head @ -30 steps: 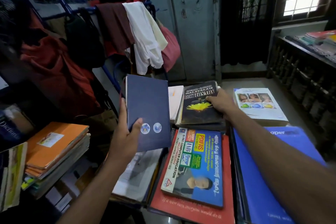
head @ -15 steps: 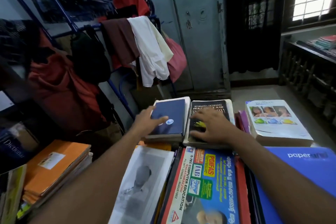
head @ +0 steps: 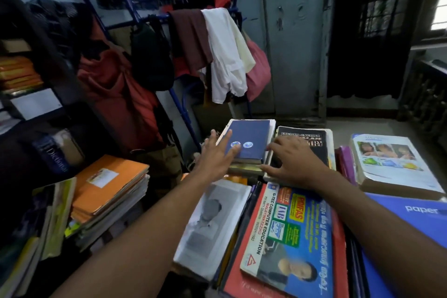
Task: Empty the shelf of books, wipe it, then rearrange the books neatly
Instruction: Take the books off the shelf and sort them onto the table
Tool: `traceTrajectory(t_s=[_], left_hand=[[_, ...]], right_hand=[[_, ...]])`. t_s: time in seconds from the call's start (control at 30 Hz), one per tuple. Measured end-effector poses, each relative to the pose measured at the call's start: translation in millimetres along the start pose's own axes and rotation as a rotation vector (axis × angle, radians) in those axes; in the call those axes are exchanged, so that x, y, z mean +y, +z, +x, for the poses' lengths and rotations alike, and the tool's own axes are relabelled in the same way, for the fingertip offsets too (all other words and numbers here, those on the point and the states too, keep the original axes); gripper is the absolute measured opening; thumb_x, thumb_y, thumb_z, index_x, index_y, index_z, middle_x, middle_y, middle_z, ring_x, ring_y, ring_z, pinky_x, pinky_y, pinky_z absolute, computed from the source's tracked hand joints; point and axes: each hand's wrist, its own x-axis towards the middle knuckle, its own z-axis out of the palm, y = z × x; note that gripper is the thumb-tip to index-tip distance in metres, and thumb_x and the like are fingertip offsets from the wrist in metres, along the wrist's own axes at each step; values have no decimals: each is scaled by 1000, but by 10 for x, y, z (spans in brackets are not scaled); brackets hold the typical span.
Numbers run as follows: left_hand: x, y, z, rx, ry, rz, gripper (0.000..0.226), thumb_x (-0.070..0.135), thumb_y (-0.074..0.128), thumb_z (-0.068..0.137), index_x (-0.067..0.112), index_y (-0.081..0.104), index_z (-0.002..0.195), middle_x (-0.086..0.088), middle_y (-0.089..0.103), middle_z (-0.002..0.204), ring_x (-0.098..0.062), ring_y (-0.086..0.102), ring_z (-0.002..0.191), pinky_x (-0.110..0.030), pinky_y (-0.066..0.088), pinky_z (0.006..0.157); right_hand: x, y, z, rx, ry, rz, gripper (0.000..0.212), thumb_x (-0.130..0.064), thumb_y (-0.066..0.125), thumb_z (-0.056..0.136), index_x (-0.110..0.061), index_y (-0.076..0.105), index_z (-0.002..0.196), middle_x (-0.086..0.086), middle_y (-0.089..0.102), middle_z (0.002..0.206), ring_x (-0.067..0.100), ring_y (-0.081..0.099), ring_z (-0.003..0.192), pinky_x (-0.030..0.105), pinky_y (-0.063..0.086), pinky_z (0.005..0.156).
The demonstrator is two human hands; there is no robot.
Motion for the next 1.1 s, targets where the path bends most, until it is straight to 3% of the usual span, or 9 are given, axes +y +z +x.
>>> traceTrajectory(t_s=[0.13,0.2,0.3,0.57,0.67,0.8,0.9,0.97,1.1], left_hand=[[-227,-423,-837,87,87,-184,62,73,39,93,42,40,147,10,54,140,-12,53,129,-41,42,109],[-470,-698,-1417,163,58,-268,42,56,51,99,41,51,138,15,63,120,-6,62,109,-31,48,95],[-957,-1113,-2346,305,-18,-315,26,39,59,97,38,60,123,11,68,115,0,65,101,-27,53,90],[-2338,-1840,-5425,770,-667,-168,23,31,63,94,32,67,116,14,71,104,-7,70,83,-36,58,85],[-2521,-1783,-6202,931,-798,-78,20,26,65,96,28,68,115,11,69,107,-6,66,89,-35,58,82],[-2696,-1380,-6668,1226,-884,-85,18,19,70,92,25,65,108,4,63,107,2,61,82,-33,55,77],[-2873,-1151,-6824,1377,-988,-408,37,25,73,90,35,48,116,-6,50,126,-15,65,92,-33,56,77],[-2987,-1112,-6854,1382,-1041,-408,55,23,76,85,41,43,126,-6,38,137,-21,60,105,-37,56,88],[-3019,-1129,-6835,1293,-1117,-241,76,-4,74,78,23,47,145,3,24,130,-11,48,101,-23,47,94]], right_hand=[[-821,-120,91,6,-185,129,62,-65,43,86,-19,65,121,7,60,114,33,57,105,44,44,89],[-1522,-168,89,8,-361,241,55,-58,47,88,-21,61,126,5,58,113,30,55,104,43,45,88],[-2622,-181,-21,-7,-592,382,46,-44,57,89,-21,59,128,5,57,110,27,54,102,40,43,89],[-5441,135,-909,-219,-973,621,33,-32,72,90,-12,66,115,8,63,108,25,61,106,26,39,88],[-6082,284,-1316,-336,-999,630,40,-37,70,90,-14,61,122,6,61,114,23,58,111,22,35,89],[-6665,450,-1691,-529,-955,612,60,-45,68,90,-21,46,140,5,51,135,23,50,126,32,41,101],[-6976,551,-1866,-492,-1125,402,92,-50,71,85,-31,18,157,4,20,162,31,24,146,48,31,115],[-7123,644,-1973,-415,-1225,240,100,-49,70,86,-35,3,159,2,1,168,32,6,152,54,21,119],[-7361,788,-2103,-240,-1194,230,79,-35,58,97,-34,8,159,9,7,167,37,24,147,52,31,114]])
